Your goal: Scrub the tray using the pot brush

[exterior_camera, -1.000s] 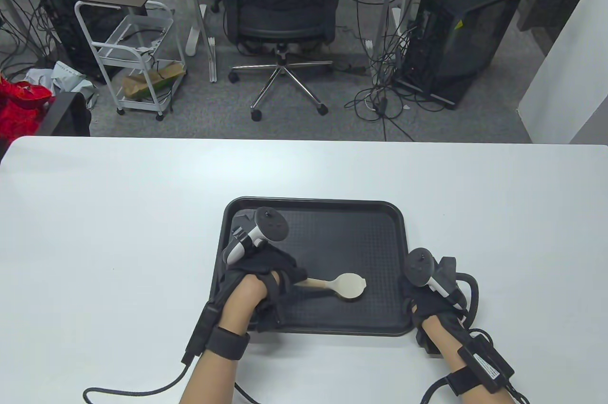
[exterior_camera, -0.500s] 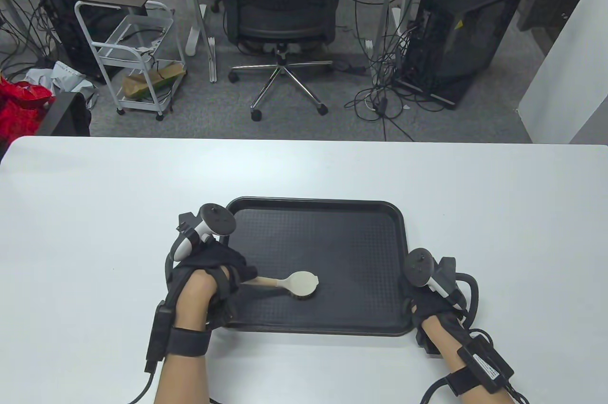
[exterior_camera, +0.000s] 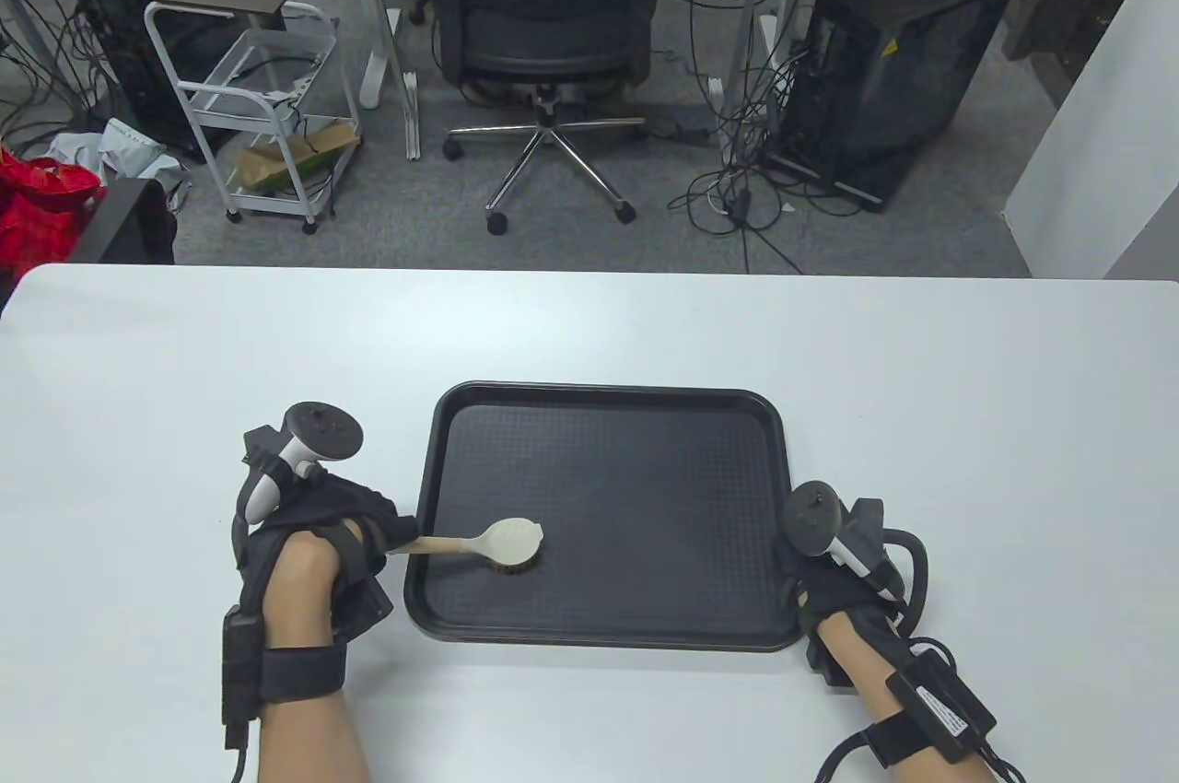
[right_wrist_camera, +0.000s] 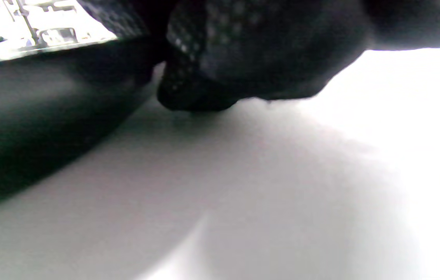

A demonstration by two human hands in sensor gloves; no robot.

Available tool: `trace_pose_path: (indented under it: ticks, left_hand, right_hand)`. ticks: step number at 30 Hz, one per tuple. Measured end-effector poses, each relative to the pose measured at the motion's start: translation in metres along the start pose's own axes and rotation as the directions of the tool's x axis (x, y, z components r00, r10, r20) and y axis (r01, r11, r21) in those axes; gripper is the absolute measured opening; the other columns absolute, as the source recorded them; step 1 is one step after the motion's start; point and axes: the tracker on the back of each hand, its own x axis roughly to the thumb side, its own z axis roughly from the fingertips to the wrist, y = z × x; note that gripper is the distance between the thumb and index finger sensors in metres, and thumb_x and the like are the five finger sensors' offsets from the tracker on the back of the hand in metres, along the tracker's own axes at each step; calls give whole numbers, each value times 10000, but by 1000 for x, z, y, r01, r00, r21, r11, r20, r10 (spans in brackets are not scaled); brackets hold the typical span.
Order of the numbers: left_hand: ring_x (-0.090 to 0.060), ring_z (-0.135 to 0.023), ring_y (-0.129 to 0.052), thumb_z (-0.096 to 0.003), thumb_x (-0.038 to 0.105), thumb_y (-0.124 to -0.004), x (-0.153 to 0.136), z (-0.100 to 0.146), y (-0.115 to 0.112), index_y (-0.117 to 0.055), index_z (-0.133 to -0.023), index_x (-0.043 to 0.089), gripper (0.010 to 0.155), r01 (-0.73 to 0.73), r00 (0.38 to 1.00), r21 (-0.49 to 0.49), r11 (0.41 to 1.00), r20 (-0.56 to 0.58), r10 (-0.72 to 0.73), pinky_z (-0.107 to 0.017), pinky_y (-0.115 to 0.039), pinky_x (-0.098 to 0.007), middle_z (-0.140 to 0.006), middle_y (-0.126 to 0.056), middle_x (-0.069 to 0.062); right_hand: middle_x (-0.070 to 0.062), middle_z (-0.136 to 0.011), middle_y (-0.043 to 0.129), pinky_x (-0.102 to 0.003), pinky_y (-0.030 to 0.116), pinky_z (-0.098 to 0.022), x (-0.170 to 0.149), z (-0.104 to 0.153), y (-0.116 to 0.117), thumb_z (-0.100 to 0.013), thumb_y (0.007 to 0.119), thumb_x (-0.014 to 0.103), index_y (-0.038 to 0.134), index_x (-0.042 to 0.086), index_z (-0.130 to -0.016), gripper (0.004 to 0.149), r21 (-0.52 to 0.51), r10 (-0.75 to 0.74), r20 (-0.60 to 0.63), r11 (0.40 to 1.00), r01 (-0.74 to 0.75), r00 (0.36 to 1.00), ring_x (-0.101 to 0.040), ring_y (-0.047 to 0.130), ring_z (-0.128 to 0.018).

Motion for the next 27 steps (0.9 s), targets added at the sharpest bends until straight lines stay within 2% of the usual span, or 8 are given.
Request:
trace_pose_path:
  ticks: [11, 15, 17, 21, 23, 27]
  left_hand:
    - [-317, -249, -962, -333, 441, -927, -50, 7, 18, -973, -742, 138, 512, -112, 990, 58, 992, -83, 117, -485, -773, -566, -531, -1040, -87]
    - [-297, -242, -959, -345, 446, -915, -49, 9, 21, -955, -750, 123, 520, -144, 989, 58, 988, -8, 145, -481, -779, -552, -529, -1029, -84]
    - [-286, -241, -956, -354, 455, -902, -36, 12, 22, -941, -757, 121, 525, -128, 991, 66, 990, 47, 125, -481, -782, -542, -531, -1024, -78]
    - [-268, -259, -957, -371, 465, -883, 8, 17, 12, -921, -777, 136, 524, -105, 957, 1, 994, 272, 101, -491, -783, -531, -553, -1013, -63]
    - [-247, -266, -957, -391, 482, -854, 40, 16, -1, -897, -794, 148, 525, -77, 924, -25, 997, 374, 80, -492, -788, -518, -569, -1003, -48]
    - [-230, -258, -961, -395, 488, -835, 94, 15, -35, -883, -800, 145, 534, -22, 891, -61, 998, 452, 47, -481, -798, -511, -570, -1002, -38]
  right_hand:
    - [-46, -393, 975, -448, 828, -213, 0, 0, 0, -475, 748, 360, 603, 46, -953, 590, 0, 0, 0, 1000, 0, 1000, -234, 960, -154]
    - [-46, -393, 975, -448, 828, -214, 0, 0, 0, -475, 748, 360, 602, 47, -953, 590, 0, 2, 0, 1000, -2, 1000, -232, 961, -154]
    - [-46, -392, 976, -447, 828, -213, 0, 0, 0, -475, 748, 360, 603, 48, -953, 590, 0, 0, 0, 1000, 0, 1000, -232, 961, -153]
    - [-48, -392, 976, -448, 828, -213, 0, 0, 0, -475, 750, 359, 604, 47, -952, 588, 1, 2, -1, 1000, -2, 1000, -234, 961, -152]
    - [-47, -390, 977, -448, 828, -212, 0, 0, 0, -474, 750, 360, 605, 47, -952, 589, -1, 0, -1, 1000, 0, 1000, -233, 961, -151]
    - [-48, -385, 982, -445, 831, -207, -1, 0, 0, -472, 755, 360, 609, 48, -950, 589, 2, -15, -1, 1000, 15, 1000, -232, 964, -144]
